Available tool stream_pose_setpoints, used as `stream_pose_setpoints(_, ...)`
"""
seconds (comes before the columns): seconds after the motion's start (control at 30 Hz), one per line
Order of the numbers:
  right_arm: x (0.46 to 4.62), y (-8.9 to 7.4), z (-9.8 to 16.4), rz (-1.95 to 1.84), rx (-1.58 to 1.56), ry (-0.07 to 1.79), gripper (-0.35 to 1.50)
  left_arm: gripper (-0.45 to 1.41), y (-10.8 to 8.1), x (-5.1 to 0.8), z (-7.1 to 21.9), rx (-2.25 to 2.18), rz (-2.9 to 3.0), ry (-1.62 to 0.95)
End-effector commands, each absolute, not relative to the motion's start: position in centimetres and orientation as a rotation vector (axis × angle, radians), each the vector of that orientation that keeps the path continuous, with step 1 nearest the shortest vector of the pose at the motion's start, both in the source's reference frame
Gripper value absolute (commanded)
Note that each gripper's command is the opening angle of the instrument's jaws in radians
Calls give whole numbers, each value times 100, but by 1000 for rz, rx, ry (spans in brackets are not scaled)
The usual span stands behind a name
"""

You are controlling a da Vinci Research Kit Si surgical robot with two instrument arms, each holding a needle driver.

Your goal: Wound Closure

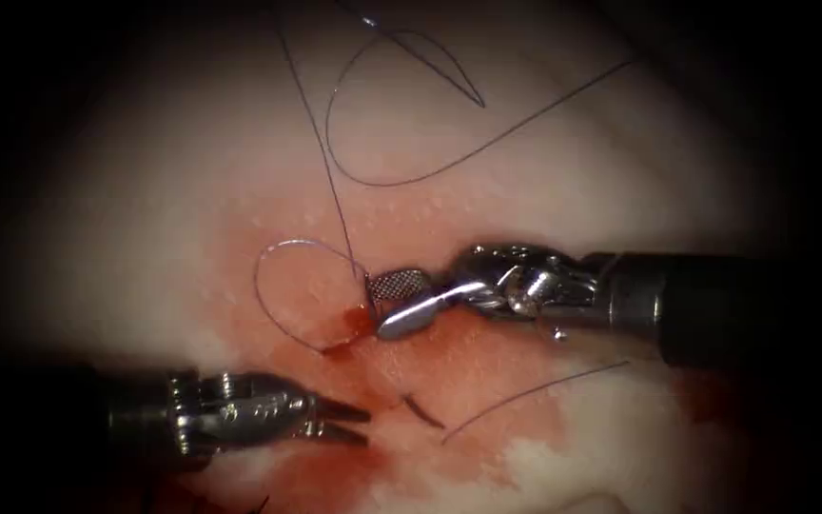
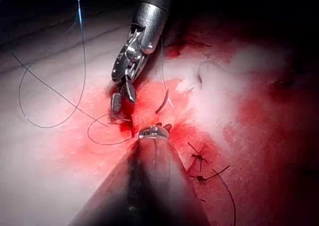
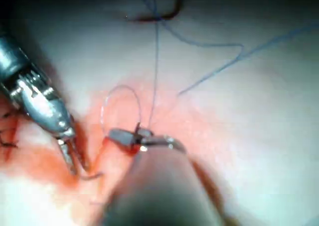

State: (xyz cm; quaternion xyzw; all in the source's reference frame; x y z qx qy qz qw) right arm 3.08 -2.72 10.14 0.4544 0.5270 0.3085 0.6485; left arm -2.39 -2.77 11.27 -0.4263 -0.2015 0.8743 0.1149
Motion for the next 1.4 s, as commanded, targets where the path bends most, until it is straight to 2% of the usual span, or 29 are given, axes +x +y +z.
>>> stream_pose_setpoints(0.03, 311, -266, 1013, 697, 1019, 1207, 98, 27, -279, -247, 1132, -1284, 2559, -573)
stream_pose_setpoints(0.33, 300, -266, 1020, 677, 999, 1201, 93, 36, -284, -277, 1121, -1402, 2527, -453)
stream_pose_setpoints(0.5, 300, -268, 1023, 671, 993, 1203, 88, 36, -283, -282, 1123, -1389, 2523, -441)
stream_pose_setpoints(0.73, 302, -273, 1025, 660, 977, 1202, 81, 46, -277, -279, 1130, -1258, 2538, -340)
stream_pose_setpoints(1.17, 304, -278, 1032, 651, 964, 1198, 79, 46, -271, -278, 1130, -1232, 2513, -348)
stream_pose_setpoints(1.4, 304, -280, 1035, 649, 961, 1198, 78, 59, -268, -288, 1135, -1239, 2499, -342)
